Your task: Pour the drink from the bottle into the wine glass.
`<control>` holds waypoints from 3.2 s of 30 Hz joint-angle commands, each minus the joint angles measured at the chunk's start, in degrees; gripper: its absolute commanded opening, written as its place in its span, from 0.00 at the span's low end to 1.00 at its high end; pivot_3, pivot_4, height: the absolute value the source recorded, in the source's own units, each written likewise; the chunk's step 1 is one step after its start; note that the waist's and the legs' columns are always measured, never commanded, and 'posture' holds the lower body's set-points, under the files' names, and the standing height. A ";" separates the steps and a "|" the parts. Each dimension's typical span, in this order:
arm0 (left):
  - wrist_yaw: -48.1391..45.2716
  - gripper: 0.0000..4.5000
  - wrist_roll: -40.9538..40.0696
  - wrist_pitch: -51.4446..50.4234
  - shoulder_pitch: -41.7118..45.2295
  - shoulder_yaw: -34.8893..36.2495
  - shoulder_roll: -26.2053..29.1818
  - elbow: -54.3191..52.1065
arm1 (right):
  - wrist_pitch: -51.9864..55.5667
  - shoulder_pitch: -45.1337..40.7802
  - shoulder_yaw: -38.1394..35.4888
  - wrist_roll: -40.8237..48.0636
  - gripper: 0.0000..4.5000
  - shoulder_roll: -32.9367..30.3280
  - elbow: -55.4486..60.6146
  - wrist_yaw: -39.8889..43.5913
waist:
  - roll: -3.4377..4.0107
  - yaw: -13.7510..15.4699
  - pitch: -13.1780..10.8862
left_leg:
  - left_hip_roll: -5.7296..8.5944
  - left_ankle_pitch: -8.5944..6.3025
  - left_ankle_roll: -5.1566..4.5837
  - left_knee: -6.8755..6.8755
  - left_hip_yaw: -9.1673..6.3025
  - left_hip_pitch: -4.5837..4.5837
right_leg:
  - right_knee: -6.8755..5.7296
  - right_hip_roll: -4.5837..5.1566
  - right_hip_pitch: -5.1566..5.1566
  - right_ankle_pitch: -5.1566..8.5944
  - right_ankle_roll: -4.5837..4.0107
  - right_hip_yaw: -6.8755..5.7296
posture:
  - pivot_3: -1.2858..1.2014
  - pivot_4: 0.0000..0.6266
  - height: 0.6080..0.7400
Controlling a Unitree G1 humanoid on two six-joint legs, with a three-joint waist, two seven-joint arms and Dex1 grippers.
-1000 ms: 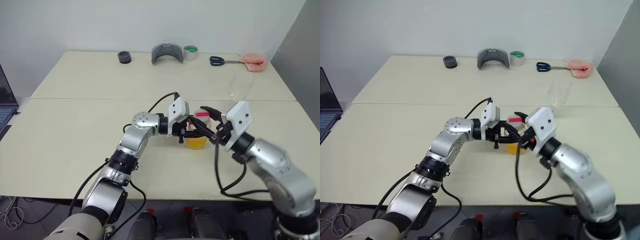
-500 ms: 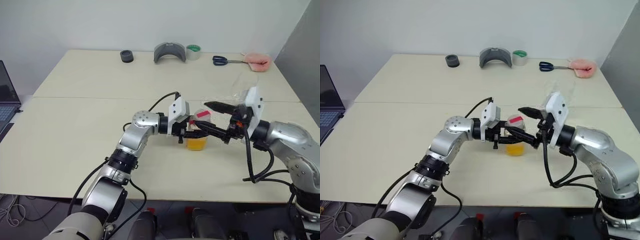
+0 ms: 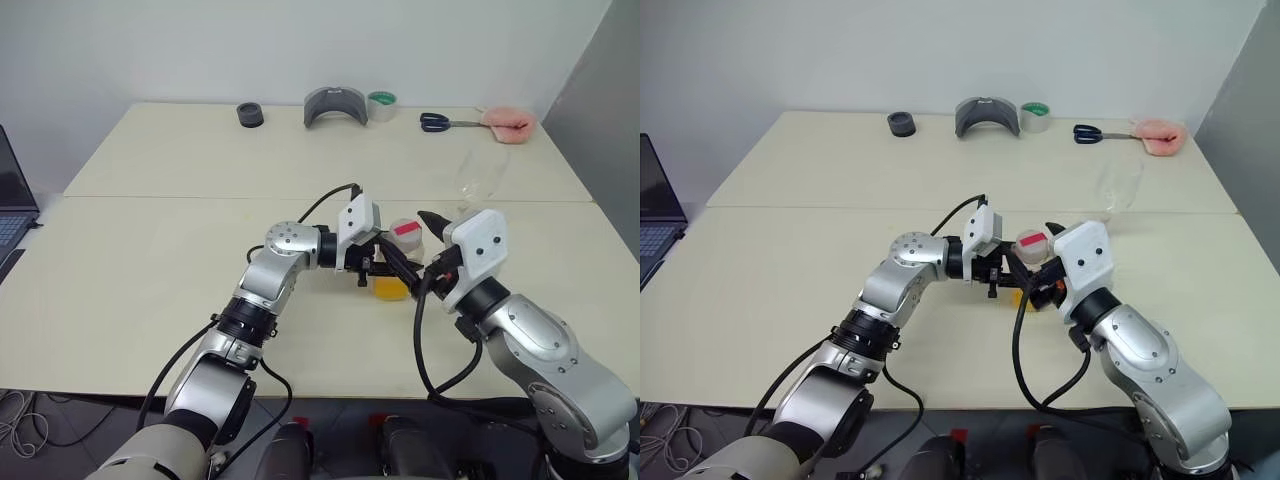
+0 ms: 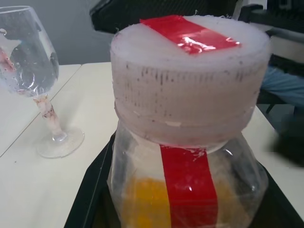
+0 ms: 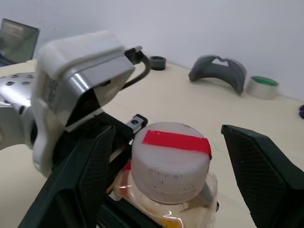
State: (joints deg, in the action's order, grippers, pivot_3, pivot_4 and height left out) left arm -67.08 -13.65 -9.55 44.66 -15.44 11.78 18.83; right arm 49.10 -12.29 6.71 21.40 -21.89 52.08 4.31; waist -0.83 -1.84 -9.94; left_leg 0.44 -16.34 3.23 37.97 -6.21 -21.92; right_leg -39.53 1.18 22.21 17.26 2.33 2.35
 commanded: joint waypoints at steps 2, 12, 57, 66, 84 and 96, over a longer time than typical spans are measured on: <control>-0.59 0.40 -0.34 1.49 1.85 0.70 -0.25 -0.73 | -2.31 -0.28 1.43 -3.55 0.85 2.37 1.49 -2.29 | 0.00 -0.01 0.00 | -0.01 0.00 0.00 -0.02 -0.01 0.00 | 0.01 -0.01 0.01 0.00 0.00 -0.03 | 0.52 0.24 1.00; -0.80 0.40 -0.24 1.48 1.53 0.71 -0.03 -0.97 | -3.58 -0.64 3.90 -7.04 0.81 4.88 -0.14 -1.41 | 0.00 -0.03 0.00 | -0.01 0.00 0.00 -0.02 -0.01 0.00 | 0.01 -0.01 0.01 0.00 -0.01 -0.03 | 0.52 0.24 1.00; -3.48 0.40 -0.80 0.04 3.30 0.47 1.07 -0.73 | -7.33 -6.65 -12.60 9.71 1.00 -13.93 -4.75 24.46 | 0.04 -0.06 -0.05 | 0.01 0.02 -0.09 -0.06 0.01 -0.19 | 0.34 0.14 0.00 -0.08 0.01 -0.07 | 0.52 0.24 1.00; -4.79 0.40 -0.47 0.93 4.40 0.80 1.01 1.18 | -10.15 -5.39 -8.16 2.11 1.00 -13.15 -5.37 20.61 | 0.04 0.01 -0.04 | 0.00 0.06 -0.12 -0.02 0.05 -0.09 | 0.25 -0.01 -0.03 -0.13 0.06 -0.04 | 0.52 0.24 1.00; -5.20 0.40 -0.30 1.80 4.05 0.80 1.24 1.73 | -12.46 -4.77 -6.87 -1.44 1.00 -12.12 -7.56 20.68 | 0.04 0.00 -0.04 | 0.00 0.05 -0.13 -0.04 0.07 -0.11 | 0.32 0.00 -0.03 -0.13 0.05 -0.03 | 0.52 0.24 1.00; -5.02 0.40 -0.24 1.74 3.78 0.69 1.24 1.42 | -10.87 -4.21 -9.79 -0.60 1.00 -12.03 -6.98 20.45 | 0.04 0.00 -0.04 | 0.00 0.05 -0.13 -0.04 0.07 -0.11 | 0.32 0.00 -0.03 -0.14 0.05 -0.03 | 0.52 0.24 1.00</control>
State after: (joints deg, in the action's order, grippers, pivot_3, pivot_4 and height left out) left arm -71.87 -13.41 -9.22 47.71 -15.64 13.14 21.41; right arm 38.18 -16.45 0.55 20.36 -33.66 43.59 25.28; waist -0.79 -1.84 -9.98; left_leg 0.44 -16.29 3.10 37.93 -6.14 -22.03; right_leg -39.21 1.18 22.18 17.13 2.38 2.32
